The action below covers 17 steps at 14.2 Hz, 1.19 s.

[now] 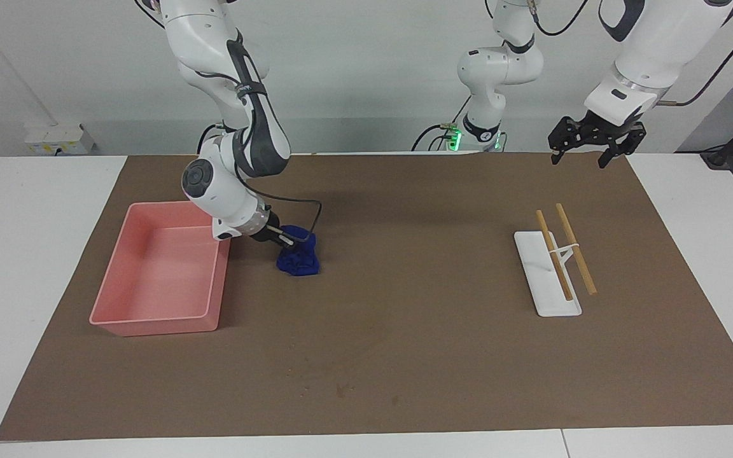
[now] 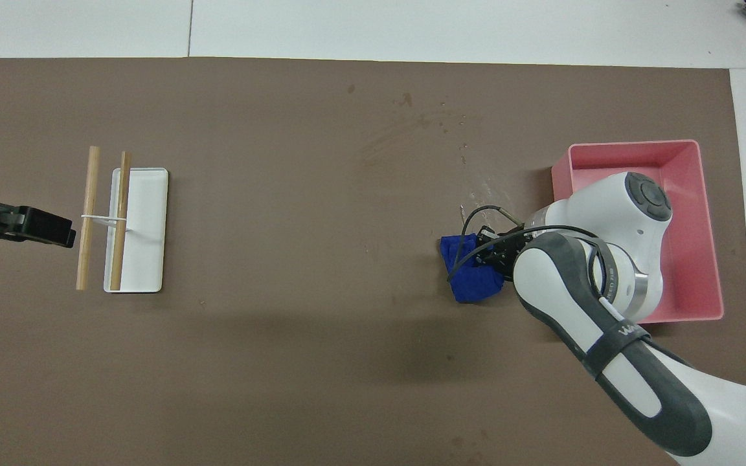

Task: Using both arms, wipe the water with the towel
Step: 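Carry the cloth with the right gripper into the pink bin, then open the right gripper to drop the cloth and raise it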

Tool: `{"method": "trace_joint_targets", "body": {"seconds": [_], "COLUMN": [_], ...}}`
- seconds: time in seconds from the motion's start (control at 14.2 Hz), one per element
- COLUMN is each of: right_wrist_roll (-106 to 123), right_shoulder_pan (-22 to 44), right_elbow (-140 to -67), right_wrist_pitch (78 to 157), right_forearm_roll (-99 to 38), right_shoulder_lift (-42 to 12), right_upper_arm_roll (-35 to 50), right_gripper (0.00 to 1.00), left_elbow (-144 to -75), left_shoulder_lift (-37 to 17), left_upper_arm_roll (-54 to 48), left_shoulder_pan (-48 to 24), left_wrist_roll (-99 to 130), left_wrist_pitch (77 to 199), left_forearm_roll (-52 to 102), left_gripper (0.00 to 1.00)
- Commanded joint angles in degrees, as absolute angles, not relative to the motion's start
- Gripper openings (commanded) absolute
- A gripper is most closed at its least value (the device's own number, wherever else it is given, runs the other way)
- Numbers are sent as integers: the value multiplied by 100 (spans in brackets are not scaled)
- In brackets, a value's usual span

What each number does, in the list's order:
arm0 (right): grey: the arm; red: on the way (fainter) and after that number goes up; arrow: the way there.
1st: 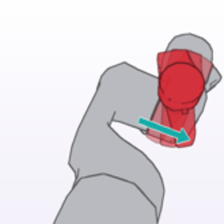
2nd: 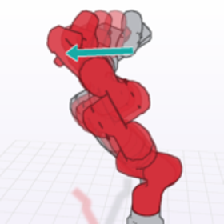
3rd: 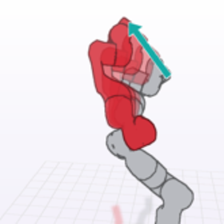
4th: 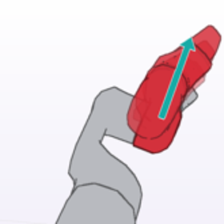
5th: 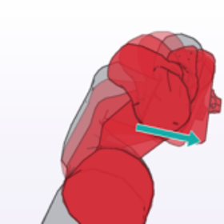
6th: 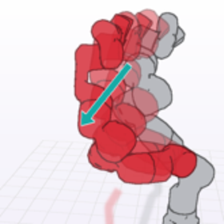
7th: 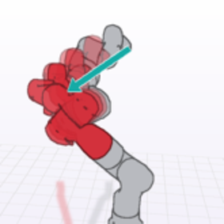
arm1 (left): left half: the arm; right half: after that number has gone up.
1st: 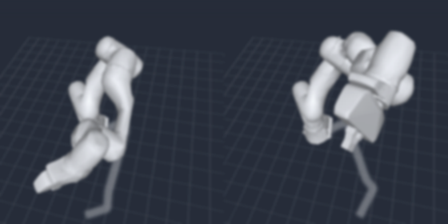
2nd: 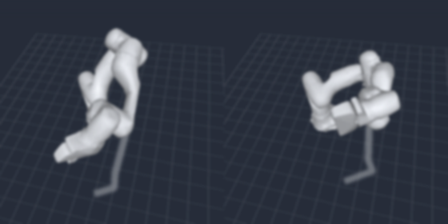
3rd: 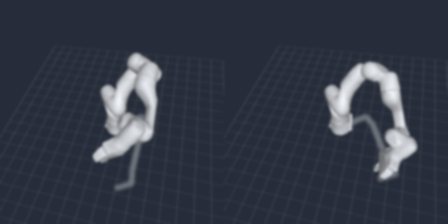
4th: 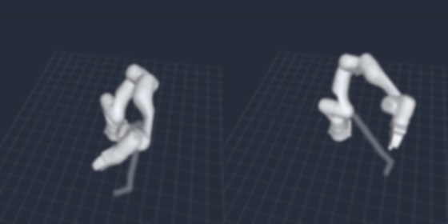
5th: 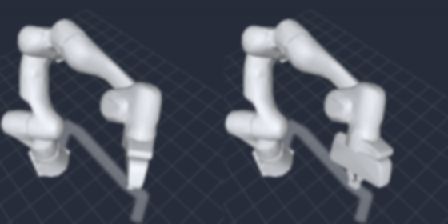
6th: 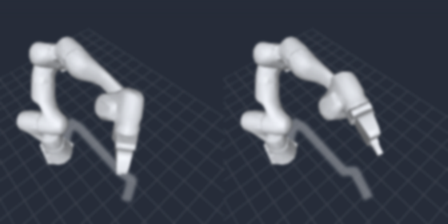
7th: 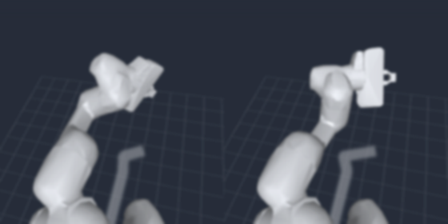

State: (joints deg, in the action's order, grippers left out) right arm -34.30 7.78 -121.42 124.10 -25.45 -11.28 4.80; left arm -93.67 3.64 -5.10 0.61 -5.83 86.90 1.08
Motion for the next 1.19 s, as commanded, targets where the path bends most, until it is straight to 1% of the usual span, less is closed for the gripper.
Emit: {"method": "trace_joint_targets", "body": {"seconds": [0.0,0.14,0.35,0.49,0.7,0.84,0.98,1.12], "right_wrist_roll": [-3296,-3270,-3164,-3216,-3182,-3033,-2351,-1751], "right_shoulder_pan": [616,519,369,360,80,-192,-482,-842], "right_elbow": [-12305,-12313,-12244,-12033,-11472,-11059,-11004,-11021], "right_wrist_pitch": [12034,11657,11269,10996,10426,10144,10212,10222], "right_forearm_roll": [-2426,-2408,-2347,-2058,-1671,-1181,-871,-791], "right_shoulder_lift": [-792,-686,-371,-107,140,123,97,-43], "right_upper_arm_roll": [510,510,510,501,501,518,510,518], "right_gripper": [0,0,0,0,0,0,0,0], "left_elbow": [-9298,-9474,-9430,-9466,-9475,-9475,-9492,-9536], "left_shoulder_lift": [378,466,448,466,475,475,475,492], "left_upper_arm_roll": [-536,-536,-536,-536,-554,-545,-536,-501], "left_shoulder_pan": [141,149,149,141,88,97,44,-78], "left_wrist_roll": [-598,-607,-598,-598,-606,-607,-624,-615], "left_wrist_pitch": [8613,8779,8868,8851,8816,8815,8868,8877], "left_forearm_roll": [194,211,220,211,202,202,193,193], "left_gripper": [100,100,100,100,100,100,100,100]}}
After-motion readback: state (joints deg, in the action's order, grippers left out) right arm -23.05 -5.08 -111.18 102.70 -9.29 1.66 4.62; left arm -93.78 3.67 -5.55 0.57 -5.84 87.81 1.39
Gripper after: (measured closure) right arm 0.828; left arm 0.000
